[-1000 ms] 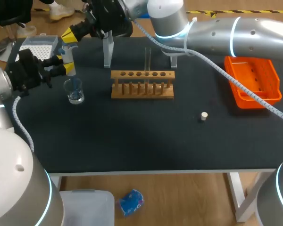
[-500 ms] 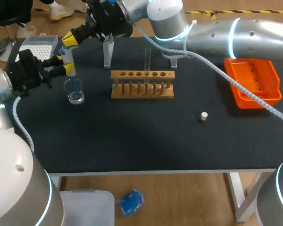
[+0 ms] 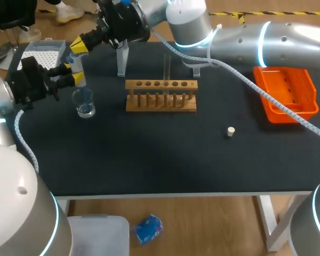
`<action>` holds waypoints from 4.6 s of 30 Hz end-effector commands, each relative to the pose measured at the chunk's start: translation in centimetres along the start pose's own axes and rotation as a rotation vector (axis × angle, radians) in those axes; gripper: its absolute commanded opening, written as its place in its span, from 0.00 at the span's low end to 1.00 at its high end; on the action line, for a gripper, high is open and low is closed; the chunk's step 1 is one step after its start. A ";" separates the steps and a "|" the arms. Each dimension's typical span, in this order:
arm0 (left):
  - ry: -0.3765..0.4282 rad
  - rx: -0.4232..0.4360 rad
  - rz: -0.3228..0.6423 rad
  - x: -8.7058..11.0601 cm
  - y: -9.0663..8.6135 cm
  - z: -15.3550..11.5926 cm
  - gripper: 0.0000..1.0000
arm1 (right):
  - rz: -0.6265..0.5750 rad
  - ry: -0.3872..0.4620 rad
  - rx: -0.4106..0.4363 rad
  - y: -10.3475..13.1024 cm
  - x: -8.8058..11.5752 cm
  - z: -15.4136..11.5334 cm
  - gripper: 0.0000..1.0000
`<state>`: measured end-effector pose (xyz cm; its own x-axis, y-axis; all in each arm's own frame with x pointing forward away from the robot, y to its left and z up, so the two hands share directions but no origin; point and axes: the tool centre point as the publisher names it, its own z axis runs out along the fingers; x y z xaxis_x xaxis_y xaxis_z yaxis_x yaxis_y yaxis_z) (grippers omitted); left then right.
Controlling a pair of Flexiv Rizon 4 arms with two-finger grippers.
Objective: Invert the test tube, pick up the pipette, mount the tip to pipette, aspirate from beaker and dispense into the tube, eject the tip, return the pipette, and cap with the stopper.
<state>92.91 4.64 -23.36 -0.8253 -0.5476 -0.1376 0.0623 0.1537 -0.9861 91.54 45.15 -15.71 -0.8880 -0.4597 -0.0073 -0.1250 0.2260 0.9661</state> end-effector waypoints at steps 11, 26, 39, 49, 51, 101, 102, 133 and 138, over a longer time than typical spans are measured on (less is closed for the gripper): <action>-0.003 0.002 0.001 0.0 -0.6 0.0 0.00 | -0.032 -0.002 0.005 0.7 -0.3 -0.1 0.00; -0.003 0.002 0.001 0.0 -0.6 0.0 0.00 | -0.066 -0.009 0.010 2.1 -0.1 -0.4 0.00; -0.003 0.002 0.001 0.0 -0.6 0.0 0.00 | -0.097 -0.023 0.006 3.2 1.1 -1.2 0.00; -0.003 0.002 0.001 0.0 -0.6 0.0 0.00 | -0.057 -0.100 0.023 2.6 4.6 -5.0 1.00; -0.003 0.002 0.001 0.0 -0.6 0.0 0.00 | -0.053 -0.115 0.026 2.5 5.2 -5.6 1.00; -0.003 0.002 0.001 0.0 -0.6 0.0 0.00 | 0.054 -0.426 0.193 -6.8 9.4 -24.5 1.00; -0.003 0.002 0.001 0.0 -0.6 0.0 0.00 | 0.049 -0.424 0.194 -7.2 9.3 -24.7 1.00; -0.003 0.002 0.001 0.0 -0.6 0.0 0.00 | 0.135 -0.396 0.258 -17.1 7.0 -25.1 1.00; -0.003 0.002 0.001 0.0 -0.6 0.0 0.00 | 0.152 -0.389 0.260 -18.0 7.0 -24.7 1.00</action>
<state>92.91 4.60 -22.85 -0.8254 -0.5473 -0.1386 0.0642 0.1528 -0.9862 98.14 16.42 -26.28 -0.9982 -0.0567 -0.0187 -0.0445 0.4968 0.8667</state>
